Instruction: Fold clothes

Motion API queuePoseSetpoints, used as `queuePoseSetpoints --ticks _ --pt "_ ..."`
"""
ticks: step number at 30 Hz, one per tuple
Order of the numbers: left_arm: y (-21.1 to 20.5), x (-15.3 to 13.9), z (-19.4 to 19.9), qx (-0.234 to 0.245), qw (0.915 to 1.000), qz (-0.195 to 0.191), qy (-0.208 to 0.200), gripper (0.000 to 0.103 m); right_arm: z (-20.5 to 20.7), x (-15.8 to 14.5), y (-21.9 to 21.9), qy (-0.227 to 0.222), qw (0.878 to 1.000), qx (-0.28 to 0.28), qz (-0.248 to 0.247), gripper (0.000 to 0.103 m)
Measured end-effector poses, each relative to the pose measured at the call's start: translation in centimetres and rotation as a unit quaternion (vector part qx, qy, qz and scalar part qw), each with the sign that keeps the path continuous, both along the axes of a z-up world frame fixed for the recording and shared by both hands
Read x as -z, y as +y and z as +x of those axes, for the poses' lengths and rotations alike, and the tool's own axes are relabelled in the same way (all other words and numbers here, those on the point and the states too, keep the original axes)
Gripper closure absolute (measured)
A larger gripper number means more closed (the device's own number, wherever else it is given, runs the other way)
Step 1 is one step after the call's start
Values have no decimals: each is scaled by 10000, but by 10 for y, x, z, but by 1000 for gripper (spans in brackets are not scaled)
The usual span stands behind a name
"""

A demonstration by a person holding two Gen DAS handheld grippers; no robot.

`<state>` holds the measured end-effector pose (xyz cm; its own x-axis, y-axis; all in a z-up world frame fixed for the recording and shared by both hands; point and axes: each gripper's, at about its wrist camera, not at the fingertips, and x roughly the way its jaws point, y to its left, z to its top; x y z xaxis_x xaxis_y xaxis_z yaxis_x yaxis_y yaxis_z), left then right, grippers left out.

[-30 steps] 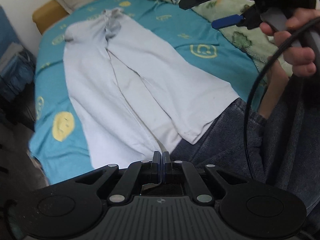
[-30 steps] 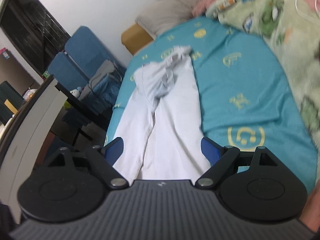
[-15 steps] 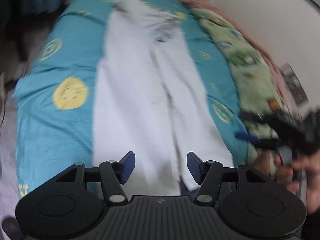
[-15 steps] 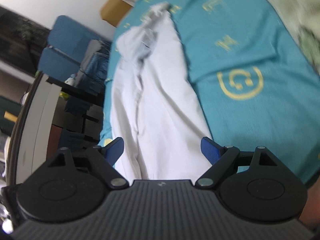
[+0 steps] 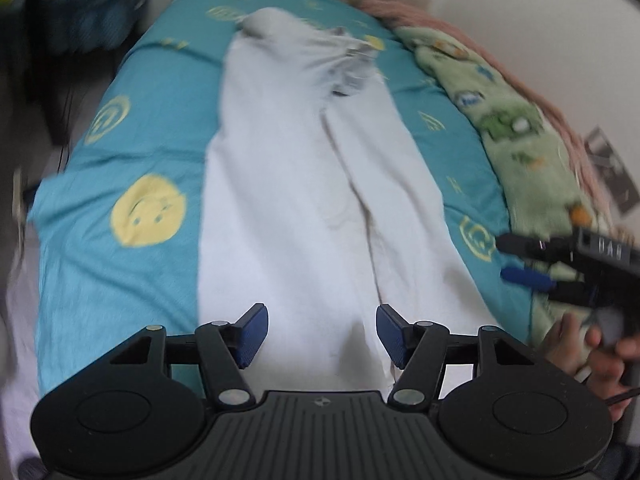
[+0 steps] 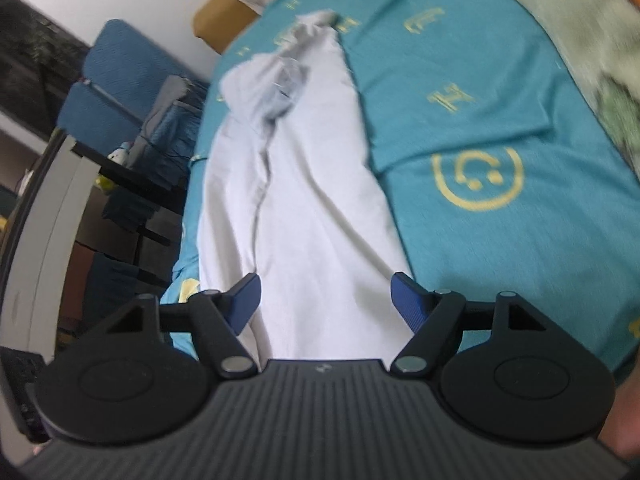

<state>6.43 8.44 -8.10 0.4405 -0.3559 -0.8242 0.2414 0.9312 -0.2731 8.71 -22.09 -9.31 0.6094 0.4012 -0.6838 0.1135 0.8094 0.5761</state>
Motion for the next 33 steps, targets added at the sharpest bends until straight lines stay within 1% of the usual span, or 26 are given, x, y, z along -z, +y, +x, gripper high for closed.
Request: queuePoseSetpoints --ticks 1,3,5,6,7,8,10,13,14,15,17,19,20,22,24,25,26,27,28,30,33 --pt "-9 0 0 133 9999 93 -40 41 0 -3 3 -99 9999 -25 -105 29" --pt "-23 1 -1 311 9993 185 -87 41 4 -8 6 -329 9994 -121 -34 30" --pt "-30 4 -2 367 9990 209 -143 42 15 -10 10 -426 9986 -277 163 42" --pt "-31 6 -2 374 9990 159 -173 42 23 -10 14 -418 9982 -375 207 45" --pt "-29 10 -1 356 9992 84 -172 42 33 -9 19 -405 9976 -493 267 50" --pt "-26 13 1 290 9995 36 -147 42 43 -8 25 -392 9968 -613 331 55" --pt "-13 13 5 0 9997 -141 -181 42 63 -2 37 -319 9949 -803 524 59" --pt "11 9 8 -548 9972 -359 -354 41 95 13 52 -220 9929 -823 834 60" --pt "18 8 7 -746 9956 -316 -471 40 106 19 57 -189 9920 -828 934 60" --pt "23 6 7 -940 9935 -185 -611 40 116 26 63 -137 9916 -855 957 60" --pt "32 2 6 -1297 9877 61 -876 40 130 40 75 -45 9920 -921 861 60" --pt "37 -1 7 -1532 9822 185 -1069 39 142 53 86 22 9916 -1013 801 60" --pt "38 -2 10 -1599 9805 220 -1123 38 146 59 92 55 9910 -1084 777 60" --pt "37 0 16 -1650 9797 237 -1112 38 154 70 102 107 9905 -1218 631 60" --pt "39 3 21 -1693 9798 212 -1042 38 156 77 110 2 9906 -1283 472 65" --pt "40 5 23 -1721 9798 174 -1006 38 156 77 111 -33 9909 -1266 447 71" --pt "42 7 25 -1753 9796 123 -970 38 156 77 112 -59 9913 -1244 425 82" --pt "44 9 27 -1785 9795 73 -934 38 156 78 112 -35 9918 -1208 422 90" --pt "46 11 28 -1803 9795 3 -900 38 156 77 110 -32 9923 -1159 427 95" --pt "48 13 29 -1801 9798 -126 -856 38 154 74 106 -88 9937 -1037 411 97" --pt "45 15 29 -1704 9816 -194 -838 38 150 57 103 -455 9949 -863 267 97"
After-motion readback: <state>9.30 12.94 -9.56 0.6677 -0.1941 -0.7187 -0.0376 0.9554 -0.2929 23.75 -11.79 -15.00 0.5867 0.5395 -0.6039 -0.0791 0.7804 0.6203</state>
